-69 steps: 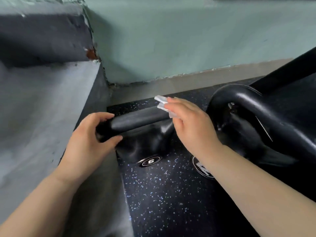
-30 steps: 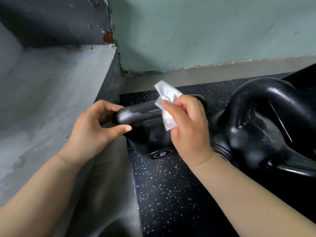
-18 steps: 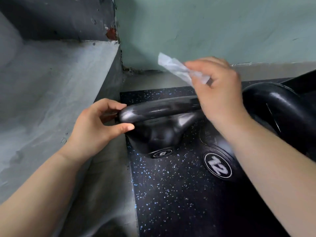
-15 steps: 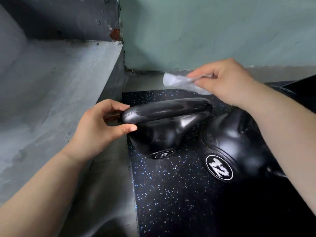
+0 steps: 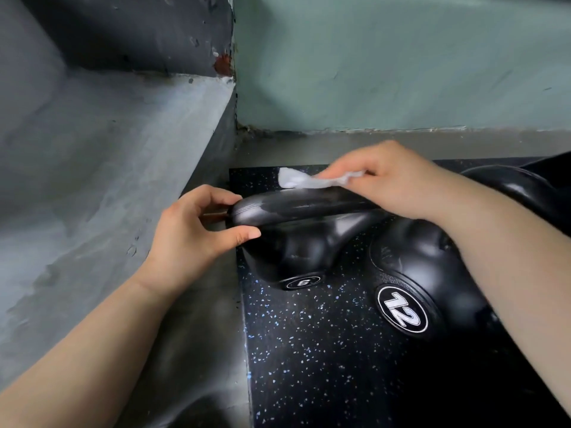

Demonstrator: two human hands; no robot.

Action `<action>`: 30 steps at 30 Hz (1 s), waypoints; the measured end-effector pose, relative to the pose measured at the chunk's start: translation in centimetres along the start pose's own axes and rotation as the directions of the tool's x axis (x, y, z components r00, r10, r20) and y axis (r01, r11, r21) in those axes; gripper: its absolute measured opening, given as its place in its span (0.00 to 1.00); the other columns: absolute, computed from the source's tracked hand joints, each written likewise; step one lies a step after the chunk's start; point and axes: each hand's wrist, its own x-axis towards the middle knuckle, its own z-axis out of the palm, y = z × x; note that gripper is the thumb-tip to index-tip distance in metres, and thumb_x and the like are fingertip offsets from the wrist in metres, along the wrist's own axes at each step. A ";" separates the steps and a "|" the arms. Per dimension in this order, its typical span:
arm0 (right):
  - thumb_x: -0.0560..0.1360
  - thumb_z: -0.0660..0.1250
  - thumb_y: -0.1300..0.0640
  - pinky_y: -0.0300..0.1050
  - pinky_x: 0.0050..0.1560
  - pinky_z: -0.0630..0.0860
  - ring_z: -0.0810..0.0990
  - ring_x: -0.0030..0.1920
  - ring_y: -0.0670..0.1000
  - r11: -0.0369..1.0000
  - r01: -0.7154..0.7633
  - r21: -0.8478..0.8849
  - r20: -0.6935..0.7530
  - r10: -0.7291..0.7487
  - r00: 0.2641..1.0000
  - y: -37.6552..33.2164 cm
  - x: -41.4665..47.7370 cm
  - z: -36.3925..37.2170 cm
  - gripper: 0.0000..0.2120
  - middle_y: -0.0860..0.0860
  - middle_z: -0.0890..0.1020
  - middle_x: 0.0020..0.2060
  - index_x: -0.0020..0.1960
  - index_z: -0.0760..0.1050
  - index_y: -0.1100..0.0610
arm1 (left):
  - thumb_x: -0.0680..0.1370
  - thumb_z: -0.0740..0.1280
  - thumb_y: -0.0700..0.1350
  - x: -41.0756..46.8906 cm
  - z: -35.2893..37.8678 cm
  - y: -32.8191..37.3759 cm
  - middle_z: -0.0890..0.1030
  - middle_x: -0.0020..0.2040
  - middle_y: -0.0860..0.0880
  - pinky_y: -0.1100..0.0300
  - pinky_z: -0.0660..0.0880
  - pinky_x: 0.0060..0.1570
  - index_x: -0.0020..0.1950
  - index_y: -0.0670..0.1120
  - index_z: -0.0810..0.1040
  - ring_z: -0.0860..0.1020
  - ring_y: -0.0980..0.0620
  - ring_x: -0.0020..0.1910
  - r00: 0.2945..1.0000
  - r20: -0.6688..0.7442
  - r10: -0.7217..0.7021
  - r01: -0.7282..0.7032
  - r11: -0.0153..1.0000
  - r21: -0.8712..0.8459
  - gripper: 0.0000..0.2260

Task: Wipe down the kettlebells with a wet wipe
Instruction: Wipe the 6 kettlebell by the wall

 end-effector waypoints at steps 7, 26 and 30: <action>0.73 0.57 0.66 0.34 0.39 0.67 0.79 0.49 0.51 0.990 -0.133 -0.039 -0.239 0.120 0.964 1.2 -1.2 1.7 0.17 0.51 0.83 0.48 0.52 0.79 0.51 | 0.59 0.76 0.44 0.0 0.2 -0.2 0.77 0.34 0.75 0.81 0.69 0.40 0.38 0.57 0.73 0.76 0.73 0.37 1.000 0.001 -0.006 0.006 1.000 0.029 0.16; 0.64 0.64 0.68 0.41 0.48 0.67 0.66 0.44 0.51 0.886 0.132 -0.445 -0.708 -0.439 0.554 3.8 -2.7 10.5 0.10 0.51 0.66 0.45 0.43 0.73 0.58 | 0.58 0.78 0.45 0.2 -0.1 -0.5 0.79 0.35 0.73 0.78 0.73 0.44 0.38 0.57 0.72 0.78 0.71 0.38 0.999 0.053 0.011 -0.012 1.000 0.000 0.17; 0.65 0.67 0.49 0.39 0.55 0.65 0.67 0.50 0.51 0.965 0.106 -0.241 -0.790 -0.259 0.555 2.0 -2.5 11.8 0.16 0.50 0.66 0.49 0.48 0.67 0.55 | 0.59 0.77 0.46 0.2 -0.1 -0.3 0.78 0.34 0.74 0.79 0.72 0.43 0.39 0.57 0.72 0.77 0.73 0.37 0.999 0.051 0.015 -0.016 1.000 0.024 0.17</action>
